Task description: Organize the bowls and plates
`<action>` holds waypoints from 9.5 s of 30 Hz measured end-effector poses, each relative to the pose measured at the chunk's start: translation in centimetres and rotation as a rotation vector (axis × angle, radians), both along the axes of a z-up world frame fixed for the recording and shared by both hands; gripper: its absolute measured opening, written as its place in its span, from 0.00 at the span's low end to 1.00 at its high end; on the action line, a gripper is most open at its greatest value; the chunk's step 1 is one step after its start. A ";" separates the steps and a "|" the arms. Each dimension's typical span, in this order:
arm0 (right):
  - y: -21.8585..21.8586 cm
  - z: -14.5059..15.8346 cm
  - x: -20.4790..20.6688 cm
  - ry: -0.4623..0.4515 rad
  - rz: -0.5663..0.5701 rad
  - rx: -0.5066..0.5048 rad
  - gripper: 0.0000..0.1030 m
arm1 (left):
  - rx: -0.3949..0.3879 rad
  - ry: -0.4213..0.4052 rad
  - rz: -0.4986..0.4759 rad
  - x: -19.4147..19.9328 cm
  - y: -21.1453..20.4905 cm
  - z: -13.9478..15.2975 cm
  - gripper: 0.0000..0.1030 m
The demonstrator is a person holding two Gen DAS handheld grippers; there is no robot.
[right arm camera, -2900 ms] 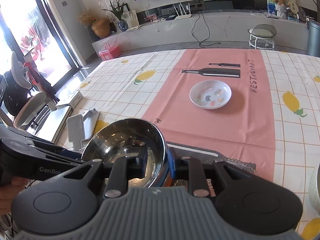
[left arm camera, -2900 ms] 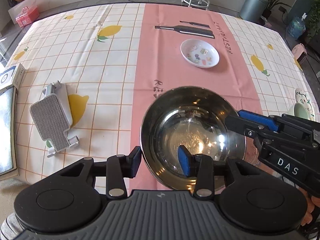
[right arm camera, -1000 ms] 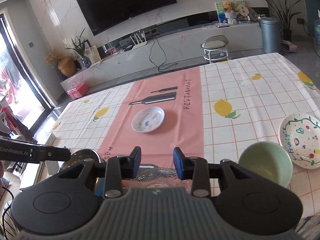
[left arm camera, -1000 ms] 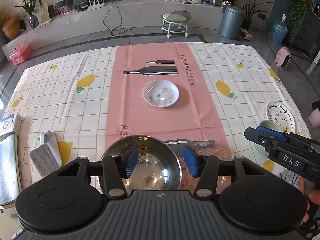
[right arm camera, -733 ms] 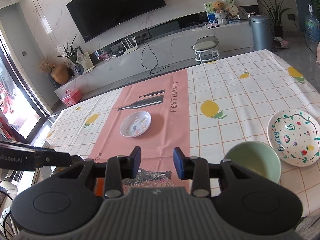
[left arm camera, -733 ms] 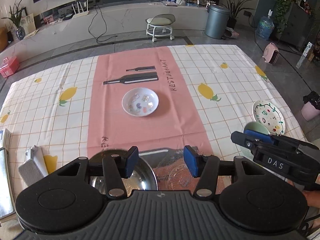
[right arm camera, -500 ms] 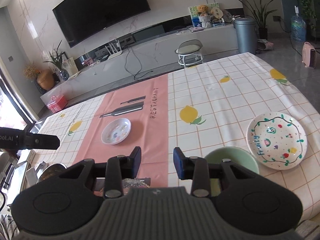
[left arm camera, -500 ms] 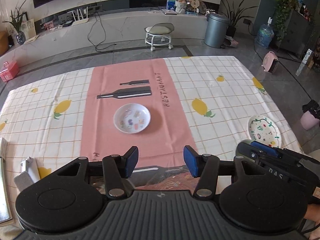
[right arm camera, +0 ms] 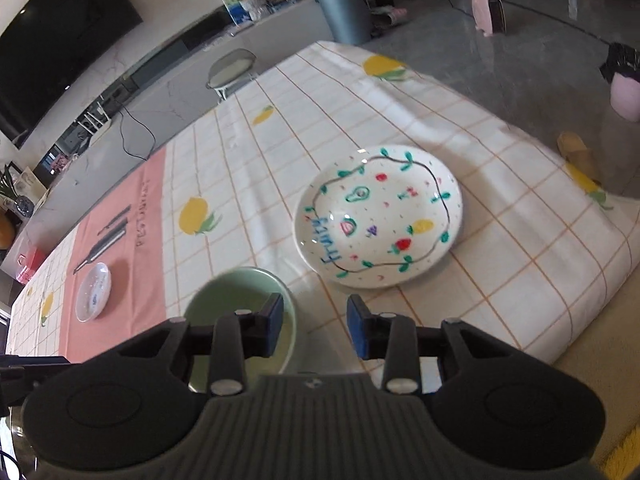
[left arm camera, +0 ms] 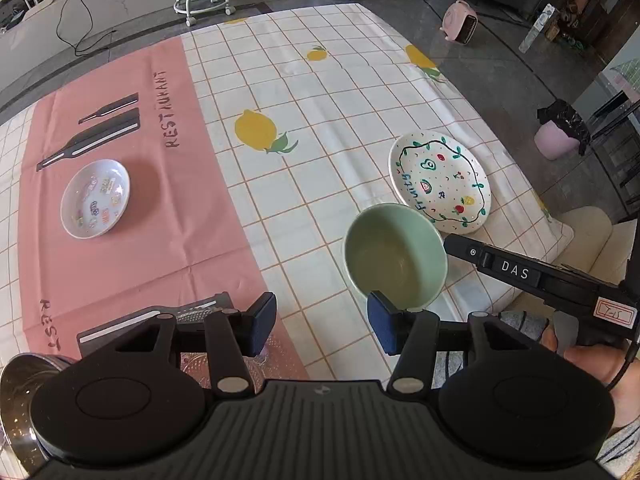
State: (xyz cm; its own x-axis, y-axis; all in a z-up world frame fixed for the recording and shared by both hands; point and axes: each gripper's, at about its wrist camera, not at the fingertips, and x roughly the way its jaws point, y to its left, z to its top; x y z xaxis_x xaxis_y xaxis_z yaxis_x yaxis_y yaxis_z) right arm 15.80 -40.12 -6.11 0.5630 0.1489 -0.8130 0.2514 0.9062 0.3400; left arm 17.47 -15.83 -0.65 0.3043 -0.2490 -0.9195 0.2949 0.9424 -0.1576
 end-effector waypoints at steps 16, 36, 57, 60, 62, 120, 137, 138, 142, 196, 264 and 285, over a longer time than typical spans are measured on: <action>2.0 -2.1 1.0 0.071 0.155 0.010 0.30 | 0.084 0.100 -0.006 2.2 -4.3 -5.7 0.58; 3.4 -2.4 1.2 0.074 0.246 -0.007 0.23 | -0.010 0.226 0.089 3.5 -2.9 -8.0 0.12; 5.7 -2.4 1.6 0.055 0.322 0.065 0.35 | 0.075 0.155 0.074 2.7 0.2 -7.7 0.27; 6.2 -2.5 1.7 0.058 0.317 0.034 0.35 | 0.073 0.143 0.078 2.8 0.1 -7.9 0.28; 6.4 -2.7 1.8 0.065 0.319 0.033 0.35 | 0.076 0.150 0.080 2.9 0.0 -8.3 0.28; 11.6 6.6 -2.6 -0.206 0.414 0.127 0.07 | 0.008 0.006 0.264 -4.2 8.2 4.2 0.12; 21.7 9.6 -5.0 -0.249 0.612 0.111 0.07 | 0.016 -0.018 0.396 -8.7 17.9 6.4 0.12; 22.2 9.5 -5.1 -0.246 0.618 0.111 0.07 | 0.014 -0.012 0.405 -8.8 18.4 6.2 0.12; 24.0 8.9 -5.0 -0.226 0.632 0.102 0.07 | -0.014 0.023 0.432 -8.7 20.2 5.0 0.12; 33.4 3.7 -5.6 -0.346 0.785 -0.274 0.20 | 0.177 -0.120 0.431 -9.7 23.8 1.1 0.36; 6.3 8.2 -3.6 -0.314 0.229 -0.011 0.42 | 0.175 -0.159 0.228 -5.6 8.8 6.5 0.40; -1.2 3.1 -2.6 -0.179 0.057 0.059 0.43 | 0.236 -0.033 -0.017 -1.1 -3.1 0.2 0.40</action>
State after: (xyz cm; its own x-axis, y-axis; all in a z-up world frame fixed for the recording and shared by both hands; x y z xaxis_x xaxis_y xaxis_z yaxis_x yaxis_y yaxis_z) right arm 13.23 -41.34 -3.00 0.6871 0.2291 -0.6895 0.1313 0.8942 0.4280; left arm 16.35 -18.98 -0.44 0.3323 -0.0338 -0.9426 0.3127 0.9468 0.0763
